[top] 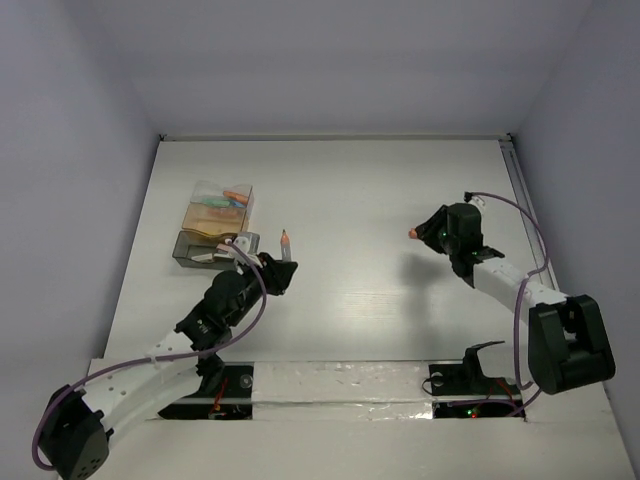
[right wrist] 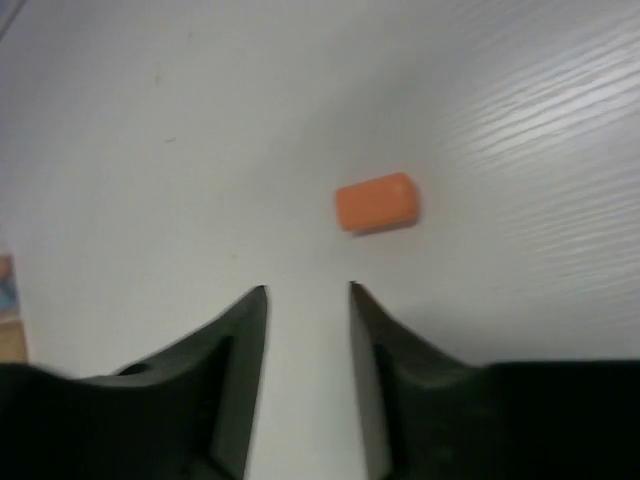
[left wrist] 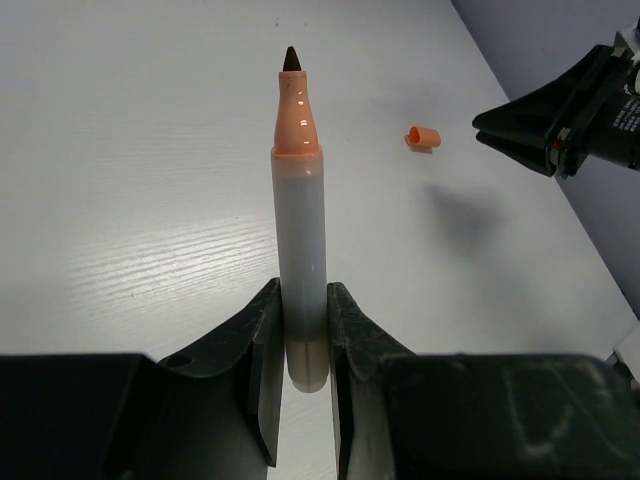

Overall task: Sort the stationery into containers
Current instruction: Close the pen cap on the pen.

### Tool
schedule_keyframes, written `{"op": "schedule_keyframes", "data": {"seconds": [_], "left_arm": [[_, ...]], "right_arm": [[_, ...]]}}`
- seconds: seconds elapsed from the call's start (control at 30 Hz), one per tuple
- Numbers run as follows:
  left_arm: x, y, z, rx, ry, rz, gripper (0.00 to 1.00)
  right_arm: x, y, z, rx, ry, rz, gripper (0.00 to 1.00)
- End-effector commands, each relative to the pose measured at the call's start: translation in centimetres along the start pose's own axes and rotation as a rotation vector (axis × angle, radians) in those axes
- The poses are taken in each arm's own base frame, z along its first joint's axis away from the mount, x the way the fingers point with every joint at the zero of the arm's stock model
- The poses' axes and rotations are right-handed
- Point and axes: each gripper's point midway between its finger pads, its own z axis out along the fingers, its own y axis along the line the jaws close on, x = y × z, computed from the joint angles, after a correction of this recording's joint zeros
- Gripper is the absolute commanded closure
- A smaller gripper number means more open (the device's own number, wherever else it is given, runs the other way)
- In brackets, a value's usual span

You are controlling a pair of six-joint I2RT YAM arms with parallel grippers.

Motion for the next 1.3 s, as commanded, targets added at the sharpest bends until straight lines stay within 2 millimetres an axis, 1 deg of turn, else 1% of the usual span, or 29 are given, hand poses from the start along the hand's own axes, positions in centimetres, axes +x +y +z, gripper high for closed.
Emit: {"op": "schedule_keyframes", "data": {"seconds": [0.0,0.03,0.07,0.1,0.13,0.2,0.27,0.37,0.4,0.43,0.5,0.53,0.73,0.83,0.87,0.9,0.97,1.0,1.03,1.1,1.27], "left_arm": [[-0.9,-0.8,-0.4,0.050,-0.043,0.011,1.00],[-0.7,-0.7,-0.5,0.051,-0.042,0.010,1.00],[-0.7,-0.8,-0.6,0.058,-0.041,0.006,1.00],[-0.7,-0.9,-0.7,0.061,-0.040,0.006,1.00],[-0.9,-1.0,-0.8,0.065,-0.047,0.005,1.00],[-1.0,-1.1,-1.0,0.072,-0.049,0.006,1.00],[-1.2,-1.2,-1.1,0.078,-0.059,0.005,1.00],[-1.3,-1.3,-1.2,0.085,-0.062,0.004,1.00],[-1.4,-1.4,-1.3,0.089,-0.065,0.004,1.00],[-1.3,-1.4,-1.2,0.090,-0.063,0.004,1.00],[-1.3,-1.5,-1.2,0.094,-0.062,0.004,1.00],[-1.2,-1.5,-1.2,0.094,-0.059,0.005,1.00],[-1.1,-1.5,-1.0,0.096,-0.056,0.005,1.00],[-0.9,-1.4,-0.9,0.093,-0.048,0.007,1.00],[-0.9,-1.4,-0.9,0.092,-0.047,0.008,1.00],[-1.0,-1.5,-0.9,0.095,-0.051,0.007,1.00],[-1.0,-1.5,-0.9,0.094,-0.050,0.007,1.00],[-0.9,-1.4,-0.9,0.093,-0.049,0.009,1.00],[-0.9,-1.4,-0.9,0.093,-0.049,0.009,1.00],[-0.9,-1.4,-0.8,0.091,-0.048,0.009,1.00],[-1.0,-1.5,-0.9,0.094,-0.050,0.007,1.00]], "right_arm": [[-0.6,-3.0,0.6,0.106,0.019,-0.004,0.50],[-0.1,-3.9,1.3,0.134,0.052,-0.004,0.46],[-0.4,-3.9,1.8,0.135,0.054,-0.001,0.44],[0.1,-3.6,2.1,0.114,0.083,0.001,0.39],[0.2,-3.8,2.5,0.114,0.091,0.012,0.38],[0.9,-3.2,3.5,0.078,0.127,0.030,0.37],[1.3,-3.4,4.2,0.086,0.143,0.038,0.37],[0.9,-3.3,4.9,0.093,0.135,0.045,0.37],[0.9,-3.6,5.2,0.111,0.129,0.045,0.37],[0.4,-3.4,5.4,0.110,0.119,0.043,0.37],[0.2,-3.9,5.9,0.138,0.113,0.028,0.37],[-0.3,-4.0,6.0,0.157,0.098,0.021,0.37],[-1.4,-4.7,7.0,0.212,0.077,-0.030,0.37],[-1.5,-4.7,7.6,0.217,0.090,-0.059,0.37],[-1.1,-5.0,7.8,0.225,0.108,-0.065,0.37],[-1.5,-4.7,8.0,0.217,0.106,-0.081,0.37],[-1.2,-4.8,8.3,0.222,0.127,-0.098,0.37],[-1.6,-4.5,8.6,0.217,0.126,-0.117,0.38],[-1.0,-5.2,8.4,0.243,0.157,-0.126,0.39],[-1.0,-5.1,8.3,0.242,0.165,-0.144,0.41],[-0.9,-6.0,7.5,0.282,0.198,-0.203,0.42]]}}
